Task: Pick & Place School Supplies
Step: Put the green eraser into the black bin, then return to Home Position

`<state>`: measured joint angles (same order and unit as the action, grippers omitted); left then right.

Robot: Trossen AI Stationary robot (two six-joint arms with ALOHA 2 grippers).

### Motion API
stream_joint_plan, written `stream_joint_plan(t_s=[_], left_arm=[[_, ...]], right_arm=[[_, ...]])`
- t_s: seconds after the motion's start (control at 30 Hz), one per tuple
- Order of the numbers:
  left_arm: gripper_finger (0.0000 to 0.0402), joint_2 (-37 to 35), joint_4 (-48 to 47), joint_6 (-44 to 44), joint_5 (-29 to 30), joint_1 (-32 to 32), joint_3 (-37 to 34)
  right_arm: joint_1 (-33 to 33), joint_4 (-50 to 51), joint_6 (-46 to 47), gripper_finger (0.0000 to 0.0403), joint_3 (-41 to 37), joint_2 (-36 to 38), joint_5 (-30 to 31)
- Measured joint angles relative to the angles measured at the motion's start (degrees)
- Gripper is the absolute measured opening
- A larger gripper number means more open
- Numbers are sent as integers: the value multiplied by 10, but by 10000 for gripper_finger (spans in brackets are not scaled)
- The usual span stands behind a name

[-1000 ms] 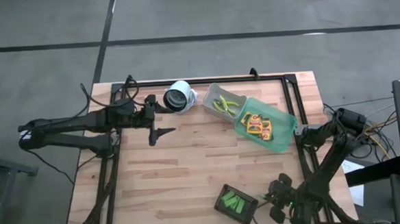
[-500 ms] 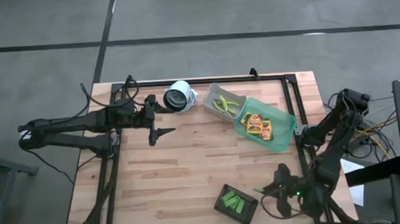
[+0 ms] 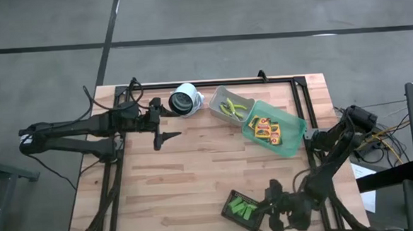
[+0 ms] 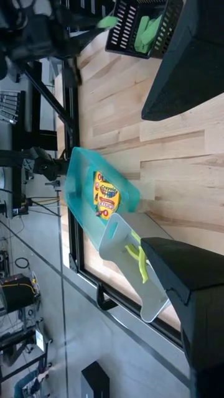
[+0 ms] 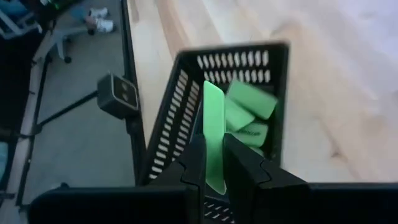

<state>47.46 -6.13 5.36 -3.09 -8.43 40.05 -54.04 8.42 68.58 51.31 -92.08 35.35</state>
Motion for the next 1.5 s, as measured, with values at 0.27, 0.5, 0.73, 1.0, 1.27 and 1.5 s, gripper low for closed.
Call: stream_joint_plan(t_s=[0.27, 0.5, 0.73, 1.0, 1.27, 1.5], left_arm=[[328, 0, 0, 0, 0, 0, 0], [328, 0, 0, 0, 0, 0, 0], [328, 0, 0, 0, 0, 0, 0], [328, 0, 0, 0, 0, 0, 0], [328, 0, 0, 0, 0, 0, 0], [328, 0, 0, 0, 0, 0, 0]], right_arm=[[3, -66, 17, 41, 0, -49, -13], [6, -83, 0, 70, 0, -43, -7], [6, -88, -6, 81, 0, -39, -7], [7, -94, -32, 81, 0, -34, 15], [13, -60, -271, 82, 0, 111, 239], [-8, 14, -291, 82, 0, 270, 221]])
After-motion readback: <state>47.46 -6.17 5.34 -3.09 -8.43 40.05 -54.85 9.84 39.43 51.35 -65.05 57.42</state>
